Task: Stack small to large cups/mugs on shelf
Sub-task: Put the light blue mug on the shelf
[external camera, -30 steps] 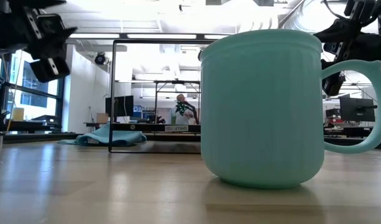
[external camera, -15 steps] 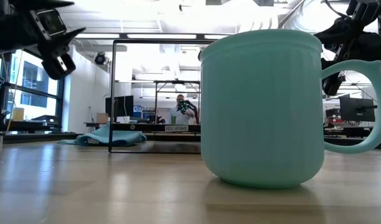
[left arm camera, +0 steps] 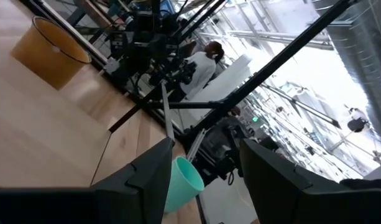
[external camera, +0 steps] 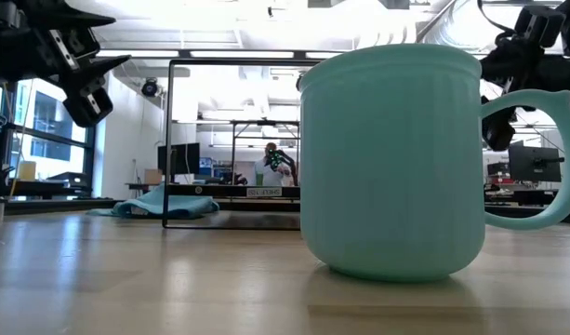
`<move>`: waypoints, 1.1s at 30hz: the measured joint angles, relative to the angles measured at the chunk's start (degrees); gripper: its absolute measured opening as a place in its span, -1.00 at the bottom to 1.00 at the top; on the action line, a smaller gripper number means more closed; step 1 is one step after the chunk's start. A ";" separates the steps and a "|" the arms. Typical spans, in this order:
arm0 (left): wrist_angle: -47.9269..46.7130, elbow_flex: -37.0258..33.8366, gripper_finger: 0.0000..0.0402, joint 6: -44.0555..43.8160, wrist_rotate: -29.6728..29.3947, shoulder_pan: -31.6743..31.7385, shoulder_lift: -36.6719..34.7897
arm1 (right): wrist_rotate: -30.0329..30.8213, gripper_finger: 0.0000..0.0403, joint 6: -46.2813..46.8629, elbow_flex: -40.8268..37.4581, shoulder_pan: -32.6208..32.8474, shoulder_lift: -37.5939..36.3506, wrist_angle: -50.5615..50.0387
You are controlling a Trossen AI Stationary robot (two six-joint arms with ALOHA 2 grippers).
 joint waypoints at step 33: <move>-8.80 0.00 -0.11 10.02 -9.01 0.00 0.39 | 2.66 -0.03 -2.59 0.00 -0.02 0.00 -1.13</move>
